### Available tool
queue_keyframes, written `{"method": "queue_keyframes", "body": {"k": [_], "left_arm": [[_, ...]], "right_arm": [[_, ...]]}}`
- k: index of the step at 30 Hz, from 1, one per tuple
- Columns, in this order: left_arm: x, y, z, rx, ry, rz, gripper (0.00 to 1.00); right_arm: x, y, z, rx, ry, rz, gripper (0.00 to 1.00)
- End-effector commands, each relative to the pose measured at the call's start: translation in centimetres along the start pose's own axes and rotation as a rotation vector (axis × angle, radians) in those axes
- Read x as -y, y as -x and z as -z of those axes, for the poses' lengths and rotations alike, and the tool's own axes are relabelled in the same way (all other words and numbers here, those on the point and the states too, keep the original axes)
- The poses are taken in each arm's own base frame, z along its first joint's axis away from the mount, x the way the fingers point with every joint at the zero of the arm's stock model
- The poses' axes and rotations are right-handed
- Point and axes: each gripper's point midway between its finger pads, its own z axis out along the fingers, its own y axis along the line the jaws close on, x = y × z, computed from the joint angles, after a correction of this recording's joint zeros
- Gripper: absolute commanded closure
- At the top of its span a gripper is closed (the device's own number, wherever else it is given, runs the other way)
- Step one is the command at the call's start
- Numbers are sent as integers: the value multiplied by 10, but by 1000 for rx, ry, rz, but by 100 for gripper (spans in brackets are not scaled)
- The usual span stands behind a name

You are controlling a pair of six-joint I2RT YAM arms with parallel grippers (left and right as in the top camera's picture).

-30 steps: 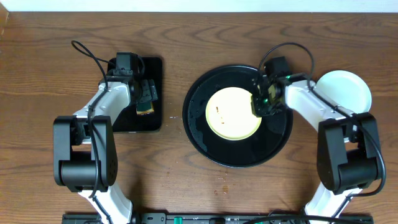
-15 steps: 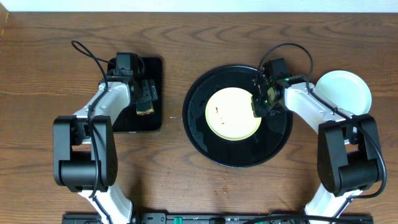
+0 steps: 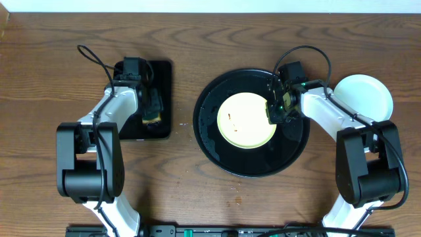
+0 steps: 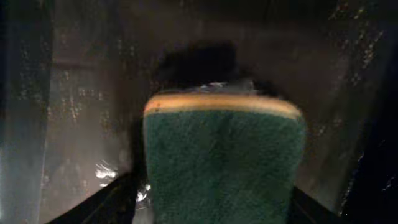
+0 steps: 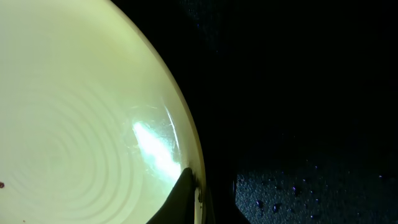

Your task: Clean dirty plates on tray and stack at the side

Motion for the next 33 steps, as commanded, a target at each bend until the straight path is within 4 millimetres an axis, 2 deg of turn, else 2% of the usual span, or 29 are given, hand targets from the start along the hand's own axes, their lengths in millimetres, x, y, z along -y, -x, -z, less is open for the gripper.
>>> {"method": "queue_keyframes", "body": {"k": [1,3,4,5,6,8,9,10,11,12,13,14,15,16,17,18,20,21,24,25,26,27,28,29,30,31,32,33], "left_arm": [[-5,-19,-6,-53,13,-3,24],[-7,-25,-10,-60,15,-4,25],[-7,-26,-12,-57,16,-4,43],[-8,-27,-14,-52,19,-4,68],[-9,-26,-15,-45,23,-4,76],[-9,-26,-16,-38,21,-4,77],[-8,-26,-16,-39,21,-3,60],[-9,-26,-16,-39,21,-3,34],[-8,-26,-16,-40,21,-3,32],[-9,-26,-16,-40,21,-3,35],[-8,-26,-16,-37,20,-4,46],[-8,-23,-16,-28,19,-3,58],[-7,-20,-16,-14,15,-2,77],[-6,-16,-16,0,11,-2,85],[-5,-13,-16,14,8,-1,86],[-4,-10,-16,26,5,-1,84],[-3,-5,-16,47,0,0,32],[-3,-2,-16,58,-3,1,24],[-1,4,-16,84,-10,2,24],[-1,5,-16,90,-11,2,27],[0,7,-17,95,-12,2,45],[0,7,-19,97,-13,2,70],[0,8,-21,101,-14,2,77],[1,9,-23,104,-14,3,77],[1,10,-26,107,-15,2,65],[1,11,-29,109,-15,3,36],[1,11,-31,109,-15,3,17],[1,10,-34,108,-15,3,16]], "right_arm": [[5,-15,-10,-48,-25,9,98],[5,-15,-10,-48,-25,8,98],[5,-15,-10,-47,-25,9,98],[5,-15,-10,-47,-25,8,98],[5,-15,-10,-47,-25,9,98],[5,-15,-10,-48,-25,9,99],[5,-15,-10,-48,-25,9,99],[5,-15,-10,-49,-25,8,99],[5,-15,-10,-49,-26,9,99],[5,-15,-10,-48,-26,9,99],[5,-15,-10,-48,-25,9,99],[5,-15,-10,-48,-25,8,99],[5,-15,-10,-48,-25,9,99],[5,-15,-10,-48,-25,9,99],[5,-15,-10,-48,-25,9,99],[5,-15,-10,-48,-25,9,99],[5,-15,-10,-48,-25,9,99],[5,-15,-10,-48,-25,9,99],[5,-15,-10,-48,-25,9,99],[5,-15,-10,-48,-25,9,99],[5,-15,-10,-48,-25,8,99],[5,-15,-10,-48,-25,8,99],[5,-15,-10,-47,-25,8,99],[5,-15,-10,-47,-25,8,99],[5,-15,-10,-47,-25,8,99],[5,-15,-10,-48,-25,8,99],[5,-15,-10,-48,-25,8,99],[5,-15,-10,-48,-25,8,99]]}}
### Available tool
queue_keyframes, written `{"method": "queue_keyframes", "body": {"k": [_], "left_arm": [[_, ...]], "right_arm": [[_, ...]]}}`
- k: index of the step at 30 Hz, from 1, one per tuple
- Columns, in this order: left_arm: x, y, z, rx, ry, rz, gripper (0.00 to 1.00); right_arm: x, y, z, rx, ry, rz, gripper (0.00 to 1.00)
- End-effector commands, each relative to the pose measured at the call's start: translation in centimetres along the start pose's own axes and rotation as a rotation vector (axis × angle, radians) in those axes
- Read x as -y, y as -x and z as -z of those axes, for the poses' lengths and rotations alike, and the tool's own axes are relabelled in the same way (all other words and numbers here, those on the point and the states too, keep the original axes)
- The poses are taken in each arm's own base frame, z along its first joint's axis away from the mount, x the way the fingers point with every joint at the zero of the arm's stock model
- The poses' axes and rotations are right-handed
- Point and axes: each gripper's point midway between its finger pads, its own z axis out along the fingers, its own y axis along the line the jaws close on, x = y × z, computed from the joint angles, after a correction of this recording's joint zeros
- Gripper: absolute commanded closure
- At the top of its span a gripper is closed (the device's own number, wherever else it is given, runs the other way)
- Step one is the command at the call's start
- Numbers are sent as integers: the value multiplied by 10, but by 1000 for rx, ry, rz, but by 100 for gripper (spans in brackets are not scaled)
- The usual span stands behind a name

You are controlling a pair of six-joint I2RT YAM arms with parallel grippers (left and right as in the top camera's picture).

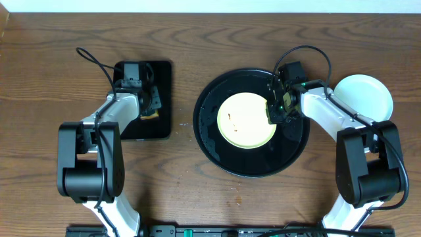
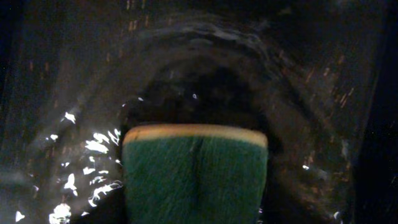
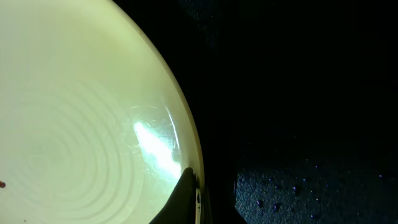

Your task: Clean dirty plates on tray and stack at the side

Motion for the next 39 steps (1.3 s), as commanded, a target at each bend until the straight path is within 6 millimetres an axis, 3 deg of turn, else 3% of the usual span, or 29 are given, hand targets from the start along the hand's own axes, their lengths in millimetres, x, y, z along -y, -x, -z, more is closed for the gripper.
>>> {"method": "queue_keyframes", "body": {"k": [1,4,8,9,10,12,15,22,28,36,39], "left_arm": [[-5,-24,-20,-74,14,-4,16],[-6,-27,-21,-86,17,-4,19],[-7,-34,-20,-114,24,-6,61],[-8,-36,-20,-121,25,-6,80],[-8,-36,-20,-123,26,-6,90],[-8,-32,-18,-112,25,-5,92],[-10,-7,-4,-50,15,-2,93],[-8,52,69,178,-26,14,93],[-4,80,121,325,-57,17,93],[-4,82,125,340,-57,-4,93],[-4,82,125,340,-57,-4,92]], "right_arm": [[5,-15,-10,-47,-27,9,99],[5,-15,-10,-47,-27,9,99],[5,-14,-10,-43,-27,5,99],[5,-14,-10,-43,-26,5,99],[5,-14,-10,-43,-26,5,99],[5,-14,-10,-43,-26,5,99],[5,-14,-10,-43,-27,6,98],[5,-14,-10,-43,-27,6,97],[5,-14,-10,-43,-27,6,96],[5,-14,-10,-43,-27,6,93],[5,-14,-10,-44,-27,6,87]]}}
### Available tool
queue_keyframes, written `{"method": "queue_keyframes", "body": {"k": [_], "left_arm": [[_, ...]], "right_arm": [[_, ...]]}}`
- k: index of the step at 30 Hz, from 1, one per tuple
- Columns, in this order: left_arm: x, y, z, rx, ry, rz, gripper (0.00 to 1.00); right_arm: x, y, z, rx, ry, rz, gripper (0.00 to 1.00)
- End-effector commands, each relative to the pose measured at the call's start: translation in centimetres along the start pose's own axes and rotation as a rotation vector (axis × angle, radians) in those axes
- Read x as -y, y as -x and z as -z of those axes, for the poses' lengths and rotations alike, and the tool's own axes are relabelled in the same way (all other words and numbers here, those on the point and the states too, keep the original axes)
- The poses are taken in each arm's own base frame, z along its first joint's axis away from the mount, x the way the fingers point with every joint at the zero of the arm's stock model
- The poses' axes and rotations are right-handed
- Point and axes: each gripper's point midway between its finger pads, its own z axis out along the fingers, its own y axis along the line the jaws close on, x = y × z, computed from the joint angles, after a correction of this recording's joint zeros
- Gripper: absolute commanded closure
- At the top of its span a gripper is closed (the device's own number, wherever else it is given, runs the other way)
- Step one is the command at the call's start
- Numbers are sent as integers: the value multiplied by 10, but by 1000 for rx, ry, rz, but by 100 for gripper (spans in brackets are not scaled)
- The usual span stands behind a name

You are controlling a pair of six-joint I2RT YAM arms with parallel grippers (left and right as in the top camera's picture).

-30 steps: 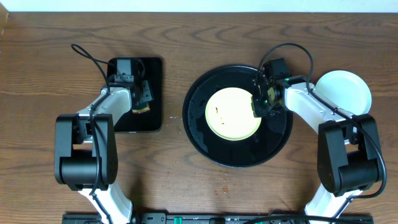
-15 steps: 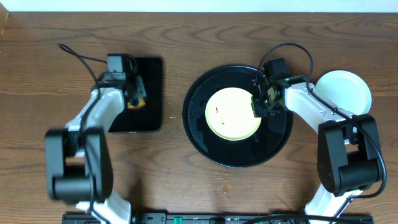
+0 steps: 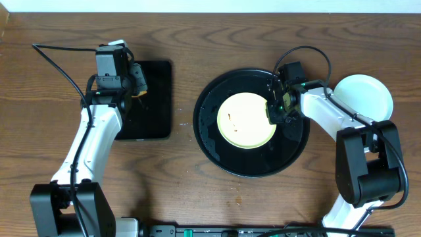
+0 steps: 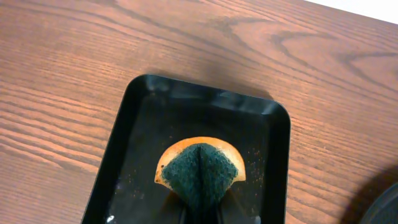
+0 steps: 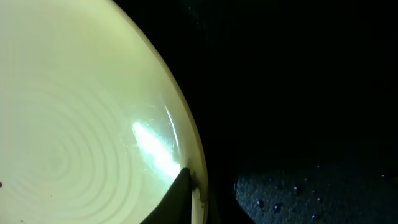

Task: Clean dirty plates on tray and stack at the side
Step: 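Grasp the sponge with the left gripper and lift it, then carry the sponge with the left gripper onto the yellow plate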

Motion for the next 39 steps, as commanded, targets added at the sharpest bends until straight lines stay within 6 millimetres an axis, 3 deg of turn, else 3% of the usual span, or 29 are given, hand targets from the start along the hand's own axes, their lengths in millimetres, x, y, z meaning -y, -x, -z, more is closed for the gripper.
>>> {"method": "queue_keyframes", "body": {"k": [1,12,18,23,25,28,35,39], "left_arm": [[0,2,-1,2,-4,-19,93],[0,-1,-1,-12,-4,-21,92],[27,-9,4,-68,-156,-71,92],[43,3,19,-120,-218,-63,93],[58,7,27,-124,-277,-71,93],[94,-4,37,-163,-408,-99,93],[184,-68,40,-290,-562,-265,92],[222,-102,30,-328,-597,-350,93]], "right_arm": [[4,-12,-9,-38,-24,5,85],[4,-12,-9,-38,-24,5,74],[4,-12,-9,-38,-24,5,69],[4,-12,-9,-38,-24,5,66],[4,-12,-9,-38,-24,5,64],[4,-12,-9,-38,-24,5,66],[4,-12,-9,-38,-24,-7,68],[4,-12,-9,-38,-25,-6,69]]}}
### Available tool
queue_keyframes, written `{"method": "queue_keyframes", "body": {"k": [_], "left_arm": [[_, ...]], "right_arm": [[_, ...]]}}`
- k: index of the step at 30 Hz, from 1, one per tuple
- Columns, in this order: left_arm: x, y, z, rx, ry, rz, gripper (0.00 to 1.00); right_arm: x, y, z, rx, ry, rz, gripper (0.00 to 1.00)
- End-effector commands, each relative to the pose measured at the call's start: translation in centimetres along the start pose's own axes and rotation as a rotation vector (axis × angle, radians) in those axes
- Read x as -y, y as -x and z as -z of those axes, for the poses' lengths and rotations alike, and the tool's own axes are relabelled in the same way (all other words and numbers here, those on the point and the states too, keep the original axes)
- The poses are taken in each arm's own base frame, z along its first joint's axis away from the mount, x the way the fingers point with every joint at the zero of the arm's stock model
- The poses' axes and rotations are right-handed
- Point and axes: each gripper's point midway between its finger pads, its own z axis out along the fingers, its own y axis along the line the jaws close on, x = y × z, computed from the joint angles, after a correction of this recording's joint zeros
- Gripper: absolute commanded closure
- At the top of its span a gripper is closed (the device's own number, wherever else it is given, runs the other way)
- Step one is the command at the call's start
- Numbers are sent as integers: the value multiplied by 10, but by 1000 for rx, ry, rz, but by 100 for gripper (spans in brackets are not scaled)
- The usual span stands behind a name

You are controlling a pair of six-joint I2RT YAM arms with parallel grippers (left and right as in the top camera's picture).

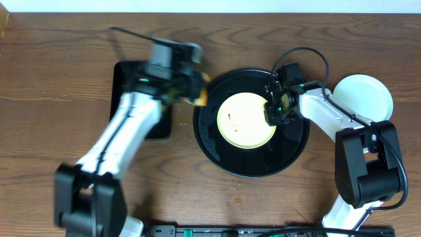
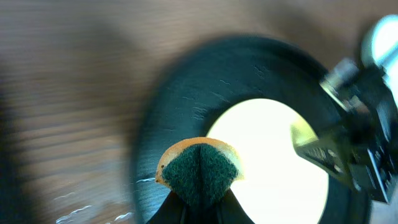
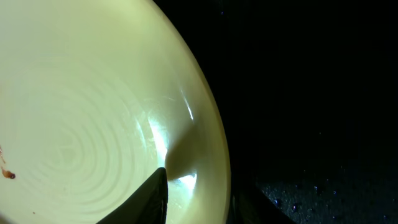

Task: Clean dirty plates on tray and stack at the side
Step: 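Carry the sponge with the left gripper onto the yellow plate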

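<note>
A cream plate (image 1: 247, 120) with small red specks (image 3: 7, 174) lies in the round black tray (image 1: 250, 172). My right gripper (image 1: 272, 112) is shut on the plate's right rim, and the rim (image 3: 205, 155) shows between its fingers. My left gripper (image 1: 195, 92) is shut on a green and yellow sponge (image 2: 199, 165), folded between its fingers. It hangs over the tray's left rim, just left of the plate (image 2: 273, 155). The left wrist view is blurred by motion.
A clean white plate (image 1: 363, 97) sits on the wooden table right of the round tray. A black rectangular tray (image 1: 122, 74) lies to the left, partly hidden under my left arm. Water drops dot the round tray's floor (image 3: 298, 193).
My left gripper has moved right with the sponge, from above the rectangular tray to the round tray's left rim. The plate's rim now sits deeper between my right fingers.
My left gripper first held the sponge down in the wet rectangular tray, and again at the following moment. Later it held the sponge high above that tray, and now beside the cream plate. My right gripper has stayed on the plate's right rim throughout.
</note>
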Motion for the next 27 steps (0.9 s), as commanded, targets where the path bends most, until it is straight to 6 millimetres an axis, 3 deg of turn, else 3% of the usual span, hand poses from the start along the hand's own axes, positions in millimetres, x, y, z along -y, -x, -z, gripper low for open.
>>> {"method": "queue_keyframes", "body": {"k": [1,4,9,12,19,27], "left_arm": [[17,-16,-29,-55,-22,-48,93],[26,-29,-56,-89,-6,-87,92],[31,-49,-85,-139,8,-164,93],[30,-55,-98,-152,4,-180,92],[16,-64,-125,-158,35,-188,92],[2,-87,-144,-222,65,-176,92]], "right_arm": [[11,-10,-8,-31,-48,-17,69],[11,-10,-8,-31,-47,-18,72],[11,-9,-8,-30,-47,-17,93],[11,-9,-8,-27,-47,-17,99],[11,-8,-8,-27,-47,-17,99],[11,-8,-8,-27,-47,-18,99]]}}
